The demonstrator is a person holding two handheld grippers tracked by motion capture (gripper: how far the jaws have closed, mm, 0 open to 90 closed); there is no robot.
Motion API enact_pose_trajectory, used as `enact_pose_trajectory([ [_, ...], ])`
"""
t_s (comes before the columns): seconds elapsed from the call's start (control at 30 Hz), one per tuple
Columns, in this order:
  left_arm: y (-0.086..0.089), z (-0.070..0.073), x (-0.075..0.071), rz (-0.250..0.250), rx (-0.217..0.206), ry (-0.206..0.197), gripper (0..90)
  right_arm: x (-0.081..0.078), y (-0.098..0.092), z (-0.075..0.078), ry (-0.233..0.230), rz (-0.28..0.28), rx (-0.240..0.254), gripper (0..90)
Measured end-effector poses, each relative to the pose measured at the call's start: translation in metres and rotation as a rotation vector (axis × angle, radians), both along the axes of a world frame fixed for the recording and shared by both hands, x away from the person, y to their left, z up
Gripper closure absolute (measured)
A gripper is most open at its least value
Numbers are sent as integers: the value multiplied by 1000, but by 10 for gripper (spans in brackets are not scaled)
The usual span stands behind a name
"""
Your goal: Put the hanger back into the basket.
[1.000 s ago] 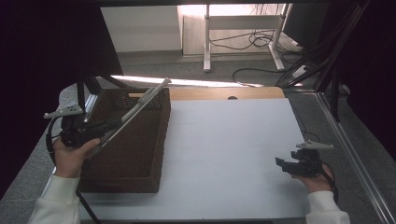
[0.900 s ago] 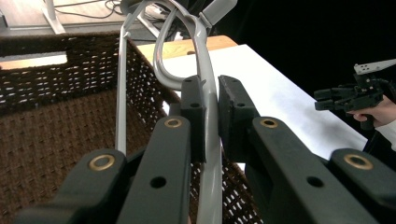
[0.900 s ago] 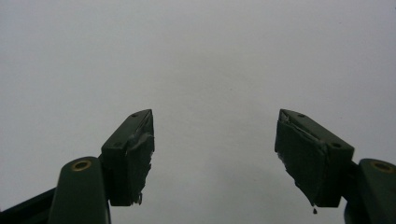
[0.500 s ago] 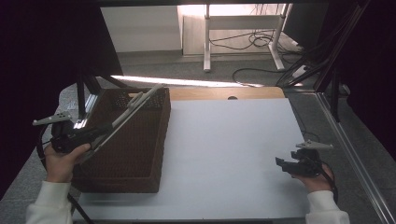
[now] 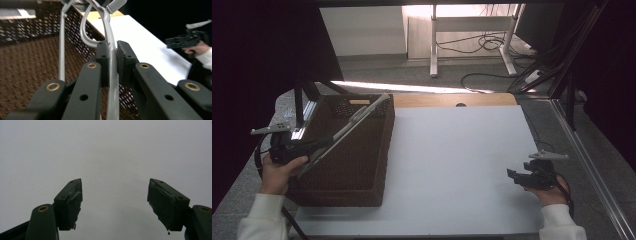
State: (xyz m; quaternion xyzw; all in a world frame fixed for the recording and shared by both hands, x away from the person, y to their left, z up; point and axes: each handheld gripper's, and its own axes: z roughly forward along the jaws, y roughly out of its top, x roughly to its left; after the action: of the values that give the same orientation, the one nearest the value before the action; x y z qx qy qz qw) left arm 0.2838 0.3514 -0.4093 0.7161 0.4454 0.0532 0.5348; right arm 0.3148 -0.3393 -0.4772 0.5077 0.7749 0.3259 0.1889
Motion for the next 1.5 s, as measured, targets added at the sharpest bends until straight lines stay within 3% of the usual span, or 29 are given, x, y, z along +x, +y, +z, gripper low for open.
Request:
enact_pose_trajectory([
  [0.1, 4, -6, 1, 51, 28, 25, 671, 0, 0, 0, -1, 2, 0, 287],
  [0.17, 3, -7, -1, 72, 46, 19, 621, 0, 1, 0, -2, 4, -2, 287],
  [0.37, -12, -2, -5, 89, 101, -18, 542, 1, 3, 0, 1, 6, -3, 287],
  [0.8, -45, -3, -11, 98, 199, -11, 378, 0, 3, 0, 1, 12, -2, 285],
  [1.03, -63, -7, -19, 86, 222, -24, 315, 1, 4, 0, 4, 19, -4, 285],
  [1.5, -78, -18, -46, 142, 243, -46, 279, 0, 11, -2, 3, 66, -5, 280],
])
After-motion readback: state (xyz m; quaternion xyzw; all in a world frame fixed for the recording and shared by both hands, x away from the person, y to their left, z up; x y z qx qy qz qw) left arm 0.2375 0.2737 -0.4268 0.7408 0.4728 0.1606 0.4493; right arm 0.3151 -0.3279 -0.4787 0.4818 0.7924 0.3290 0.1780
